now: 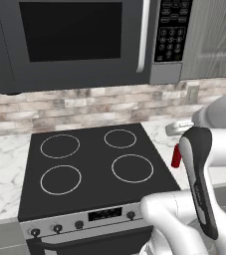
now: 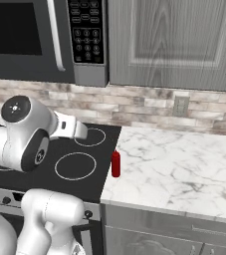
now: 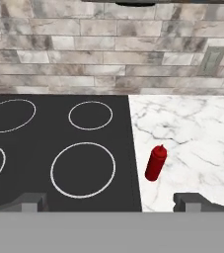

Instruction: Take 2 condiments from the cabinet and move them on the counter near the stove.Make sure the condiments are lined up with each other, next to each other.

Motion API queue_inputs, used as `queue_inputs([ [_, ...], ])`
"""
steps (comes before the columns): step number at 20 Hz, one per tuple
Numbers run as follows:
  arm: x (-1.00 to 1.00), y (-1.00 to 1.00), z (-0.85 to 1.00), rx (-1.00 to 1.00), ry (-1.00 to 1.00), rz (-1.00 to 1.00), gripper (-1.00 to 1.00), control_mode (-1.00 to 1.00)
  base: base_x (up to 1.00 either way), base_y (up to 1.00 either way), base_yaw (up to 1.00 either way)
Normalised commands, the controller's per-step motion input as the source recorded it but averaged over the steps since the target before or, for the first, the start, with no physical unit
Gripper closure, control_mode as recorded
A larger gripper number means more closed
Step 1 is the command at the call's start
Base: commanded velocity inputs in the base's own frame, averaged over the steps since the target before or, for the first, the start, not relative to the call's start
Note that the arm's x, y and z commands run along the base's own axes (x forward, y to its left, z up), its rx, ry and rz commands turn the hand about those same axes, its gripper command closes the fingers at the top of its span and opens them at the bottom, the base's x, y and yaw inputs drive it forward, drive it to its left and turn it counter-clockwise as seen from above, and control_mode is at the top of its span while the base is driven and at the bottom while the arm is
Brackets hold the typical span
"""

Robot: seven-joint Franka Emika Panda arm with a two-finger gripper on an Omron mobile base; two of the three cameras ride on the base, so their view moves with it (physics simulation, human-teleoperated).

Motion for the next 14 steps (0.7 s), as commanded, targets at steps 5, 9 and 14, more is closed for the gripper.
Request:
queue_inputs([
  [5, -0.15, 0.09, 0.12, 0.01, -0.03, 0.0, -1.0, -1.0, 0.0, 0.0, 0.0],
  [9, -0.31, 0.14, 0.08, 0.0, -0.06, 0.0, -1.0, -1.0, 0.0, 0.0, 0.0],
  [14, -0.26, 0.11, 0.16, 0.0, -0.02, 0.0, -1.0, -1.0, 0.0, 0.0, 0.0],
])
